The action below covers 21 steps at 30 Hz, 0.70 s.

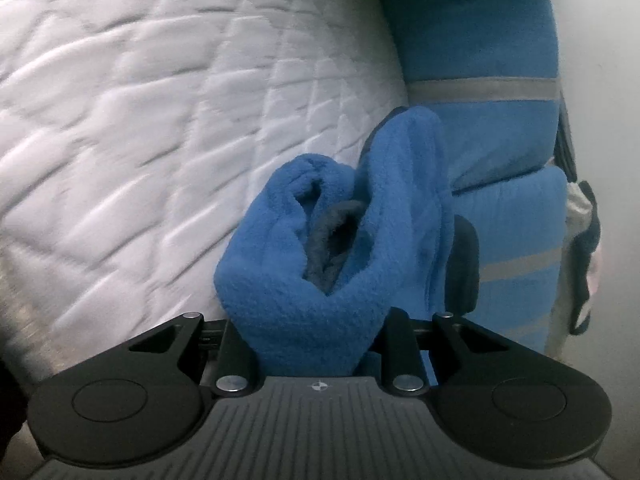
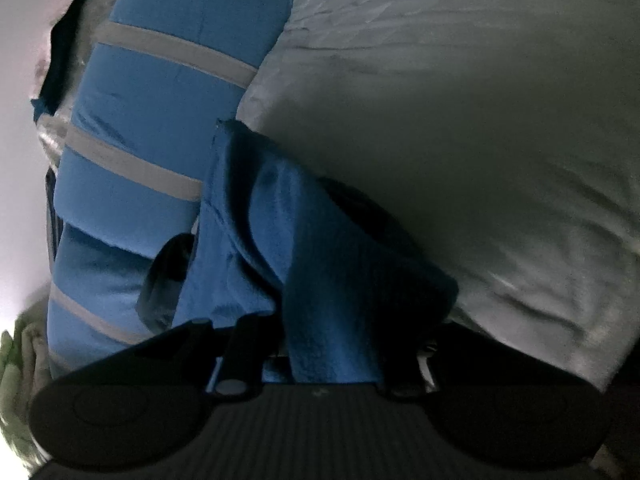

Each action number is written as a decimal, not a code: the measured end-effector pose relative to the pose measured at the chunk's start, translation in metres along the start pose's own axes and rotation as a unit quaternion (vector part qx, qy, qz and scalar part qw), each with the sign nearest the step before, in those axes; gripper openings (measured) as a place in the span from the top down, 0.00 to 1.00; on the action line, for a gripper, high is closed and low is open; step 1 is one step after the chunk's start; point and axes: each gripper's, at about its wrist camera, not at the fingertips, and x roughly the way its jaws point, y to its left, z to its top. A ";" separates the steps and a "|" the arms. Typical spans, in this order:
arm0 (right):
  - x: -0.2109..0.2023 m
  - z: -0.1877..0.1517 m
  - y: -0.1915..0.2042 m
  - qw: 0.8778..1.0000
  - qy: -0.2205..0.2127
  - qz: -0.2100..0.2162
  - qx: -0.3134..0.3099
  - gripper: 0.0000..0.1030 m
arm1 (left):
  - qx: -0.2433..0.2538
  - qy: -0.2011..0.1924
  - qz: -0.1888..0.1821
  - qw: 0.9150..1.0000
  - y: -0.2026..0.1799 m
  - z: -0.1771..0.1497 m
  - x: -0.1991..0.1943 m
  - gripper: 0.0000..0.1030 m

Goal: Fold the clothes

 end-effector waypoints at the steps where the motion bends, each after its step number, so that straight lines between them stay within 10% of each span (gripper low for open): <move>1: -0.005 -0.004 -0.004 1.000 0.003 -0.003 -0.008 0.78 | 0.008 -0.001 0.002 1.000 0.002 -0.003 -0.004 0.75; 11: -0.017 -0.013 -0.013 1.000 0.001 -0.009 -0.029 0.74 | 0.018 -0.004 0.007 1.000 0.000 -0.005 -0.002 0.74; 16: -0.015 -0.010 -0.014 0.999 -0.001 -0.032 -0.021 0.15 | 0.012 -0.012 0.011 1.000 0.001 -0.007 -0.001 0.51; 21: -0.015 -0.010 -0.017 1.000 -0.006 -0.020 -0.003 0.00 | -0.008 -0.012 -0.024 1.000 0.003 -0.008 0.000 0.25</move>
